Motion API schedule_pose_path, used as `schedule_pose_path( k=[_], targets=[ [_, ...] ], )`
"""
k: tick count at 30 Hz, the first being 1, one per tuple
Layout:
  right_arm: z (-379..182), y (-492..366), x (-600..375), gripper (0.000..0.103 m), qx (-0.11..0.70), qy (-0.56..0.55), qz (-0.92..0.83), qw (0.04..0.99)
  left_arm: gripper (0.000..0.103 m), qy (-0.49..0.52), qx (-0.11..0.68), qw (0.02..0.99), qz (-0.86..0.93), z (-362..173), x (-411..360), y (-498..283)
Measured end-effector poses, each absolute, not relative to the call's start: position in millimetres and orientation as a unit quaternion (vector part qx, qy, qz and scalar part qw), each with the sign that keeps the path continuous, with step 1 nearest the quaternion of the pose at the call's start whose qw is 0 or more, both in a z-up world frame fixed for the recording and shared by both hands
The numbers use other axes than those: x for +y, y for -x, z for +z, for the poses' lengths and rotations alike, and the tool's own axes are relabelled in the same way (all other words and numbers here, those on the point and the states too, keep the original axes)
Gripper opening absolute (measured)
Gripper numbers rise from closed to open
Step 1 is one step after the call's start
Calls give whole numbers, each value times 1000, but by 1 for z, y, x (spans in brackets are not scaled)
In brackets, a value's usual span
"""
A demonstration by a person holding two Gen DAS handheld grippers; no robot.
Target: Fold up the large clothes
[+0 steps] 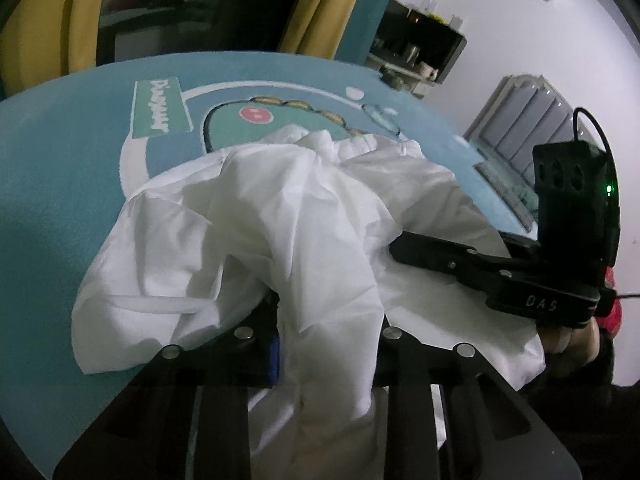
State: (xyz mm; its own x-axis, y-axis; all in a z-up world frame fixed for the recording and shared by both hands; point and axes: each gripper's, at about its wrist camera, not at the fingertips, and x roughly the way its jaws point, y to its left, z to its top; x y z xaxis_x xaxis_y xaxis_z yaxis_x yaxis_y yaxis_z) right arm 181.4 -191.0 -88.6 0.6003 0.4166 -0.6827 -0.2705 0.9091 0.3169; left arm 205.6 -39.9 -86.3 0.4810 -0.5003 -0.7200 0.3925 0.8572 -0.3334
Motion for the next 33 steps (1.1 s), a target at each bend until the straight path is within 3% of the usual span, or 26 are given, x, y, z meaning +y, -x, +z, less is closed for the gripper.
schedule_pose_path(
  k=[6, 22, 33],
  targets=[
    [-64, -175, -181, 19, 375, -63, 196, 904, 25, 70, 404, 869, -275, -69, -34, -199],
    [11, -182, -136, 16, 279, -12, 244, 929, 25, 75, 295, 917, -257, 3, 11, -184],
    [37, -231, -31, 16, 251, 51, 307, 917, 25, 89, 251, 946, -183, 24, 119, -186]
  ],
)
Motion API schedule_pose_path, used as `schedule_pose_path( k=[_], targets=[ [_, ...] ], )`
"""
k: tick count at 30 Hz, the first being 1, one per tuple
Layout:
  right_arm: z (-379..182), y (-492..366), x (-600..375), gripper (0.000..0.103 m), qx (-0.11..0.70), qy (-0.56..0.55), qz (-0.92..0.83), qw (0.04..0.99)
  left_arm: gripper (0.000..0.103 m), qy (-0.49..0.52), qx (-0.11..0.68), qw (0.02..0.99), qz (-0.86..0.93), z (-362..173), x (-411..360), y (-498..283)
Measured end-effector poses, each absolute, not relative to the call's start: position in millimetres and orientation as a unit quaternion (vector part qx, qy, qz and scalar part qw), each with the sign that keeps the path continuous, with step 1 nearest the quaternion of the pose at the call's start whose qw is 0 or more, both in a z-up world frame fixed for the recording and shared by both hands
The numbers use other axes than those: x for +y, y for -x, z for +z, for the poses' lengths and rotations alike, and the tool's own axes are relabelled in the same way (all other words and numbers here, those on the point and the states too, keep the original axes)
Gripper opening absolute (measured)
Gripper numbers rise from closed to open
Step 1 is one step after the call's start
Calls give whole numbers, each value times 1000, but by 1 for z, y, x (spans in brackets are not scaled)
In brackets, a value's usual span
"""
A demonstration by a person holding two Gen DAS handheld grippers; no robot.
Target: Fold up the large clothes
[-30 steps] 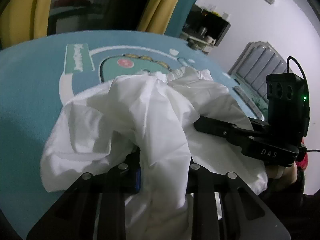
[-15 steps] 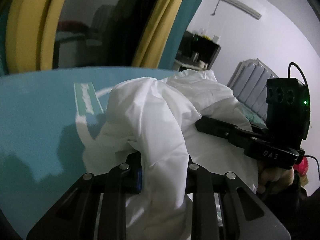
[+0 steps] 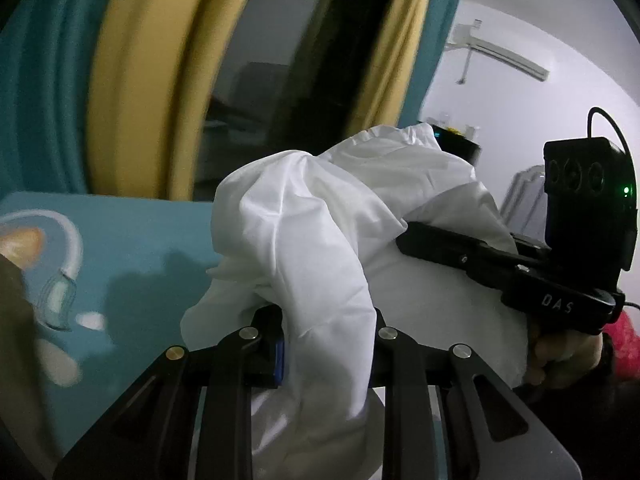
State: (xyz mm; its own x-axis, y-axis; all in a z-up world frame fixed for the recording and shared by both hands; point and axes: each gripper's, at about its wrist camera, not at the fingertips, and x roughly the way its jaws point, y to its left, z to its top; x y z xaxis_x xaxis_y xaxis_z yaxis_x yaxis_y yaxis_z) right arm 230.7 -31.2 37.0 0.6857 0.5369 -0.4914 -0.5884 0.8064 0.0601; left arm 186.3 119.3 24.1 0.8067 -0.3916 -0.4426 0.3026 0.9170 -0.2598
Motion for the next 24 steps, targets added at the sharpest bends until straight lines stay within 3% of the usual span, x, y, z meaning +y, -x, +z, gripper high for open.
schedule_pose_path(
  k=[12, 17, 24],
  targets=[
    [13, -298, 52, 16, 240, 3, 377, 895, 26, 85, 253, 960, -86, 32, 234, -209],
    [-30, -336, 66, 16, 292, -20, 382, 877, 28, 101, 302, 946, -66, 0, 264, -249],
    [-99, -380, 55, 16, 389, -50, 345, 853, 40, 119, 380, 916, -39, -52, 287, -291]
  ],
)
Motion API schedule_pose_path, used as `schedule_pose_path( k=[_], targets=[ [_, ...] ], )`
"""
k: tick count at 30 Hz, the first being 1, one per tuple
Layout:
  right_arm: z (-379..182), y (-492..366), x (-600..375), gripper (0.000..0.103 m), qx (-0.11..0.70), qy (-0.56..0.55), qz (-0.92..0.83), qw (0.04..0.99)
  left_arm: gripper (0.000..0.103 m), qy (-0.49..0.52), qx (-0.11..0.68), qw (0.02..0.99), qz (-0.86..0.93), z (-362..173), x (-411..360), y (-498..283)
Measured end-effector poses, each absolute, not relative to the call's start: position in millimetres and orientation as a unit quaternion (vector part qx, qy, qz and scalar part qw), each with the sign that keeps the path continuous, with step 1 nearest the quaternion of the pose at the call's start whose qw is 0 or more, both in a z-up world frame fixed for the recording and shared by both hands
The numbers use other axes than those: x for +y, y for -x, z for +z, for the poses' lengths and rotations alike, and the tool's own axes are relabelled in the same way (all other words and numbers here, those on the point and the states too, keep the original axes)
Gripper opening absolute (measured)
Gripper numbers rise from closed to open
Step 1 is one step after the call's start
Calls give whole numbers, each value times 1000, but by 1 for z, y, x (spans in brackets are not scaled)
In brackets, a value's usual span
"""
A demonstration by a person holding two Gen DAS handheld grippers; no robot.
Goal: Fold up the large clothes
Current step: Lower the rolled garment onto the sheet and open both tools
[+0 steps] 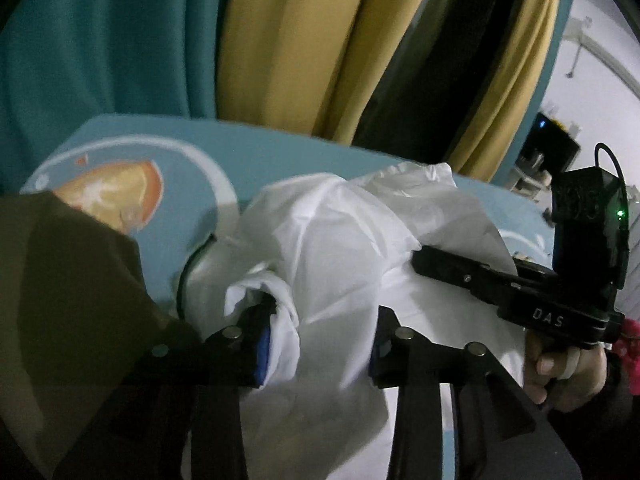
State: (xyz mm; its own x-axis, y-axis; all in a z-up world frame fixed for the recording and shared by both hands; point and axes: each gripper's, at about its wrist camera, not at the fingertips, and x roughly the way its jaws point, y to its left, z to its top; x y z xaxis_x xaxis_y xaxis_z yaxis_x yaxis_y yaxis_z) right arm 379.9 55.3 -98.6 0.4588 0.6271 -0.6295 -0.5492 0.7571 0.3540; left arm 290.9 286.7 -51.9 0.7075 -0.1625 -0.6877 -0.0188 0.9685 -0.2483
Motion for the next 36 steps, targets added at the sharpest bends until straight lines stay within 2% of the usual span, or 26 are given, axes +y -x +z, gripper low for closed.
schedule_pose_path(
  k=[8, 13, 15, 21, 24, 26, 36],
  targets=[
    [-117, -390, 41, 24, 429, -43, 316, 845, 44, 129, 392, 911, -28, -59, 294, -290],
    [-116, -392, 37, 42, 434, -38, 292, 851, 44, 131, 371, 919, -13, -47, 295, -274],
    [-113, -393, 35, 55, 439, -36, 279, 853, 44, 137, 378, 916, -5, -51, 302, -274],
    [-105, -373, 23, 57, 440, -32, 278, 853, 44, 98, 401, 911, 20, -57, 295, -277],
    [-103, -360, 12, 67, 437, -25, 272, 857, 44, 98, 404, 909, 31, -56, 295, -271],
    [-104, -353, 4, 68, 439, -21, 265, 858, 44, 90, 406, 908, 46, -54, 292, -265],
    [-99, -329, -20, 69, 441, -30, 248, 862, 44, 87, 403, 907, 82, -44, 280, -221]
  ],
)
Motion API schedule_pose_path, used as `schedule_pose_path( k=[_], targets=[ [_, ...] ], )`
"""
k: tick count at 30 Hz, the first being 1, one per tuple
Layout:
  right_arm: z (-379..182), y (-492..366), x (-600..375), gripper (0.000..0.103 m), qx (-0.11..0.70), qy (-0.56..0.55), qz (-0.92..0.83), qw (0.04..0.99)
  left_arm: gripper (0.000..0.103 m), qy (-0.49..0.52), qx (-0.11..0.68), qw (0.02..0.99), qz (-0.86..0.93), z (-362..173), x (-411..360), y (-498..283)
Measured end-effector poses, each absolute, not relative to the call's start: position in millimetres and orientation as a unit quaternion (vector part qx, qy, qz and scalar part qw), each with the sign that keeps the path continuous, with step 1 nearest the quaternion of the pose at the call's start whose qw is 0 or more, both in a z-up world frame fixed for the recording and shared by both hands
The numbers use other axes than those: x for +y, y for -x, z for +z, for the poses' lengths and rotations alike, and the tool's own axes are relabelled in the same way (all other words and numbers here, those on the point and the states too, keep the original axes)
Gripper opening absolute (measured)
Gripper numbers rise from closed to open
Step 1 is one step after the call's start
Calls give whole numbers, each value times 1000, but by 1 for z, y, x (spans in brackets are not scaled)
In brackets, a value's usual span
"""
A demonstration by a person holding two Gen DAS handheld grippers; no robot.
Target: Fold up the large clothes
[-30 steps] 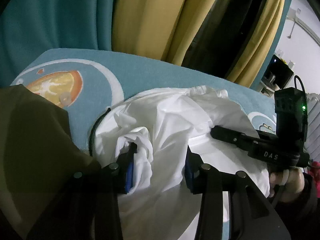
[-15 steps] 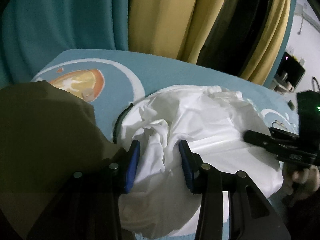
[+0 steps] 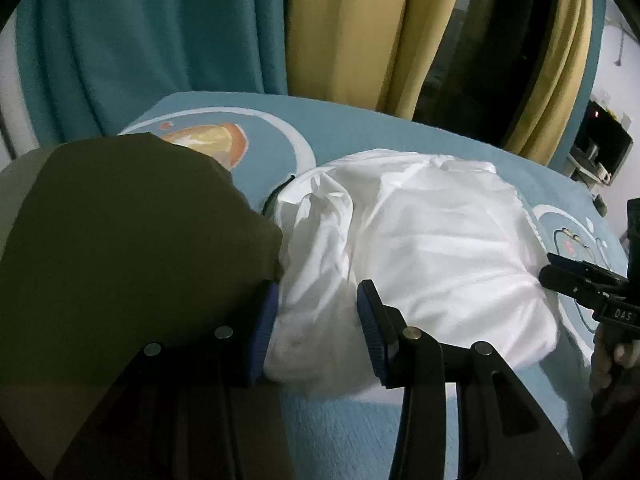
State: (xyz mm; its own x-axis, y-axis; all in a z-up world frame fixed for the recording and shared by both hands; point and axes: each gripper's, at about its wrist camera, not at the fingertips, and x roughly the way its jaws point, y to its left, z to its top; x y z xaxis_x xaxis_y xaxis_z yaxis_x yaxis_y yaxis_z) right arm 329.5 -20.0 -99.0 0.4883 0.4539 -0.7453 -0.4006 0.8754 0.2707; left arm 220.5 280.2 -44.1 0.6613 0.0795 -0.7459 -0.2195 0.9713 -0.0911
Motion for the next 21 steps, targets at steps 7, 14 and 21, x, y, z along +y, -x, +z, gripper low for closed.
schedule_pose_path(
  k=[7, 14, 21],
  targets=[
    [-100, -310, -42, 69, 447, -50, 236, 861, 44, 84, 376, 914, 127, -33, 265, -191],
    [-95, -283, -63, 69, 443, -54, 219, 868, 44, 79, 366, 917, 138, -30, 246, -172],
    [-88, -257, -84, 69, 435, -61, 208, 874, 44, 62, 354, 923, 136, -23, 218, -151]
  ],
)
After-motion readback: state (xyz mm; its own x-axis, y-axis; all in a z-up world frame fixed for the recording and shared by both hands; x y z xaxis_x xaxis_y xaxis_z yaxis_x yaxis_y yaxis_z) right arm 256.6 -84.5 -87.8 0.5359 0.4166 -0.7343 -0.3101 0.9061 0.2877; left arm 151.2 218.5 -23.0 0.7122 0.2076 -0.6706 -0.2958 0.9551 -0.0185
